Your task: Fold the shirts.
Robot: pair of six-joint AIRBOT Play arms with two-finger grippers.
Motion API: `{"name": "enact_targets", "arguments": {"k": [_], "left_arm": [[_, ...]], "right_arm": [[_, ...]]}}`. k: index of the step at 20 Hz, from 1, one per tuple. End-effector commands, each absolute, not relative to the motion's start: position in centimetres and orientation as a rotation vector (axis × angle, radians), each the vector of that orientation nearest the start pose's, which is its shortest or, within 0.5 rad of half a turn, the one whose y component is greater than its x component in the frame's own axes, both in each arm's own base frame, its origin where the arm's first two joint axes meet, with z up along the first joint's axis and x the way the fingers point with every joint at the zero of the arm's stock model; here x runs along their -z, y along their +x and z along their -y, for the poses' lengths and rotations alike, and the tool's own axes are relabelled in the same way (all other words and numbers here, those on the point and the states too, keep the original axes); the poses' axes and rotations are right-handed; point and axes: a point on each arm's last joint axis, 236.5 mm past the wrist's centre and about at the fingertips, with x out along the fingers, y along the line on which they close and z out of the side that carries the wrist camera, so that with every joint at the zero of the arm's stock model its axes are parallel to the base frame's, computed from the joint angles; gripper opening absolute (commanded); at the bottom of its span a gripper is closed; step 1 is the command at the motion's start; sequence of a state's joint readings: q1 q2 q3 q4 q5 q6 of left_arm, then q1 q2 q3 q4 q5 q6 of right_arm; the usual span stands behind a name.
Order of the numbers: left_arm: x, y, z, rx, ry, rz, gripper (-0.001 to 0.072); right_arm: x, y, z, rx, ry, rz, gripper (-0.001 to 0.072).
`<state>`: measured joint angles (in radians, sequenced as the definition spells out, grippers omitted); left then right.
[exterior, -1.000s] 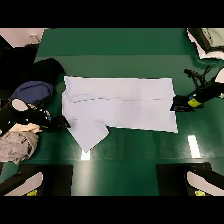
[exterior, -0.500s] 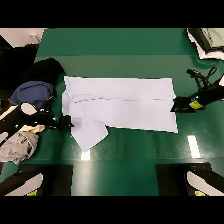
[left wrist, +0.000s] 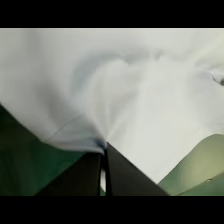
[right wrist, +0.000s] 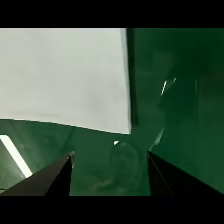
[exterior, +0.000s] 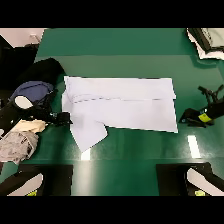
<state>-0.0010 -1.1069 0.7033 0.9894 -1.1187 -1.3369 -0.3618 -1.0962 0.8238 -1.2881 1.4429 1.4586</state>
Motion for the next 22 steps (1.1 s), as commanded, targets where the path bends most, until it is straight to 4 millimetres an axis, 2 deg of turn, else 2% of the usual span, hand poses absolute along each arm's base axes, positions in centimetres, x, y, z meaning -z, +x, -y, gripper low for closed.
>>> {"name": "enact_targets", "arguments": {"k": [1, 2, 3, 5, 9, 11, 12, 14, 17, 20, 22], "left_arm": [[4.3, 27.1, 11.9, 0.412, -0.401, -1.425, 0.0031], [4.3, 27.0, 11.9, 0.413, -0.401, -1.427, 0.0031], [4.3, 27.1, 11.9, 0.412, -0.402, -1.427, 0.0031], [4.3, 27.1, 11.9, 0.412, -0.402, -1.426, 0.0031], [4.3, 27.0, 11.9, 0.413, -0.402, -1.429, 0.0031], [4.3, 26.8, 11.9, 0.417, -0.401, -1.437, 0.0031], [4.3, 26.6, 12.0, 0.421, -0.399, -1.446, 0.0031], [4.6, 25.9, 11.6, 0.422, -0.374, -1.474, 0.0030], [4.0, 23.8, 11.3, 0.448, -0.335, -1.534, 0.0029], [1.2, 22.2, 11.6, 0.471, -0.331, -1.510, 0.0029], [-1.1, 21.1, 12.2, 0.496, -0.345, -1.465, 0.0029]], "right_arm": [[7.2, 21.8, 2.3, 0.003, 0.666, -1.607, 0.0528], [7.8, 21.9, 1.8, -0.013, 0.719, -1.597, 0.0518], [8.4, 22.0, 1.4, -0.028, 0.753, -1.592, 0.0476], [9.0, 22.4, 0.8, -0.045, 0.771, -1.594, 0.0467], [9.4, 23.3, -0.3, -0.074, 0.697, -1.587, 0.0431], [9.1, 24.0, -0.1, -0.068, 0.653, -1.546, 0.0119], [8.6, 24.5, 0.2, -0.060, 0.637, -1.512, 0.0035], [7.6, 24.3, 1.1, -0.043, 0.569, -1.479, 0.0013], [5.9, 21.4, 2.6, -0.011, 0.436, -1.525, 0.0013], [4.2, 17.7, 4.6, 0.088, 0.322, -1.596, 0.0013], [3.2, 16.7, 4.9, 0.112, 0.297, -1.588, 0.0013]]}}
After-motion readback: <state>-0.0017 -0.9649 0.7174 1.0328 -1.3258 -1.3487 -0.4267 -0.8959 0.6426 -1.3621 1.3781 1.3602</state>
